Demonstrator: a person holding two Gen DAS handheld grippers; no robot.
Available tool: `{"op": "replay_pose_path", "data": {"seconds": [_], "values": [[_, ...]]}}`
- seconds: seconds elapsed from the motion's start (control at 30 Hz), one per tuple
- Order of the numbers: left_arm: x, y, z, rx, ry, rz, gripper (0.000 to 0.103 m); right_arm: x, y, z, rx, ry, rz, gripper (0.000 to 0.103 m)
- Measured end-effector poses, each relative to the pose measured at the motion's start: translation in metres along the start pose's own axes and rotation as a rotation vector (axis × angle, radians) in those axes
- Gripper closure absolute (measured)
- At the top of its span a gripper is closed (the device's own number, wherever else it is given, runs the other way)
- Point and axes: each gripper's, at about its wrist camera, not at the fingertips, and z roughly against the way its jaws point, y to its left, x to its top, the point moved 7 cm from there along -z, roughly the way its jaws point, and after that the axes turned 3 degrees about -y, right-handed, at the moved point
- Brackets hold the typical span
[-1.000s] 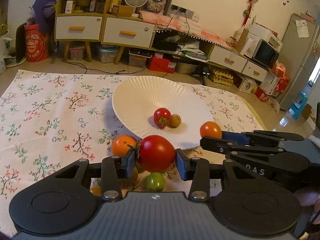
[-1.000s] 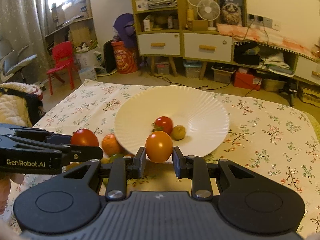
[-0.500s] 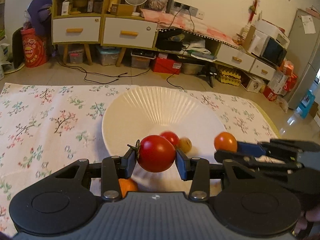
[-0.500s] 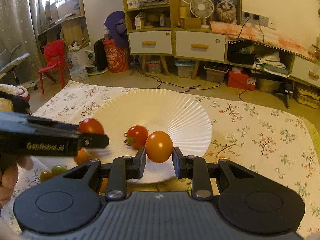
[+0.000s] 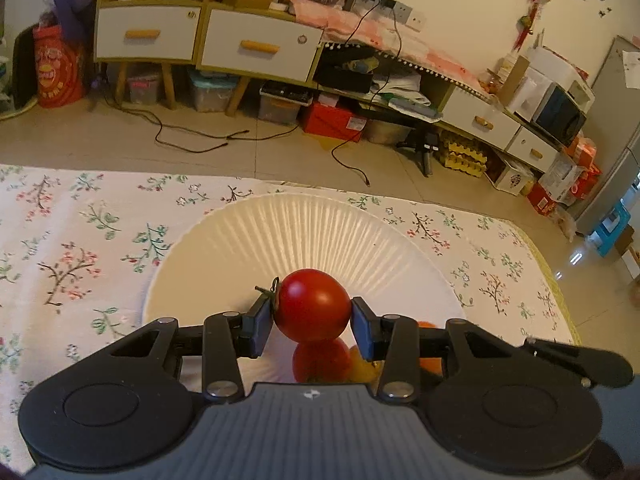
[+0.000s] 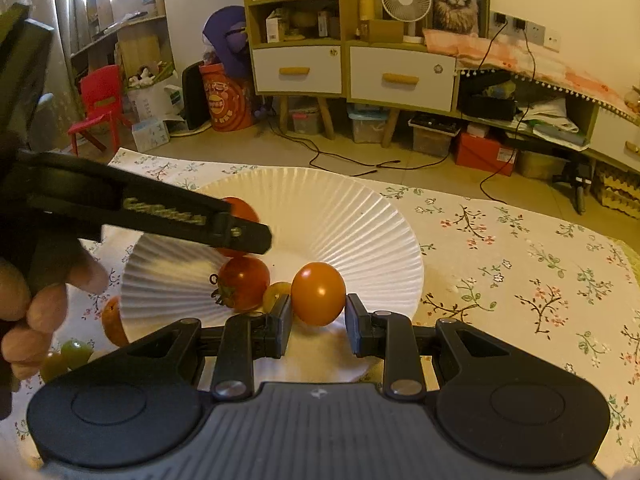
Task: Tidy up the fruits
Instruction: 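Carry both tomatoes over the white bowl and open both grippers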
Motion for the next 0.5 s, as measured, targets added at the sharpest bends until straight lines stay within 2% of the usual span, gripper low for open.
{"op": "replay_pose_path", "data": {"seconds": [0.3, 0.5], "values": [[-0.0004, 0.0055, -0.0103, 0.021, 0.035, 0.066, 0.063, -0.0004, 0.0009, -0.0042, 0.005, 0.011, 0.007, 0.077], [0.0056, 0.0077, -0.0062, 0.017, 0.014, 0.089, 0.060, 0.0002, -0.0004, -0.0029, 0.002, 0.005, 0.000, 0.074]]}}
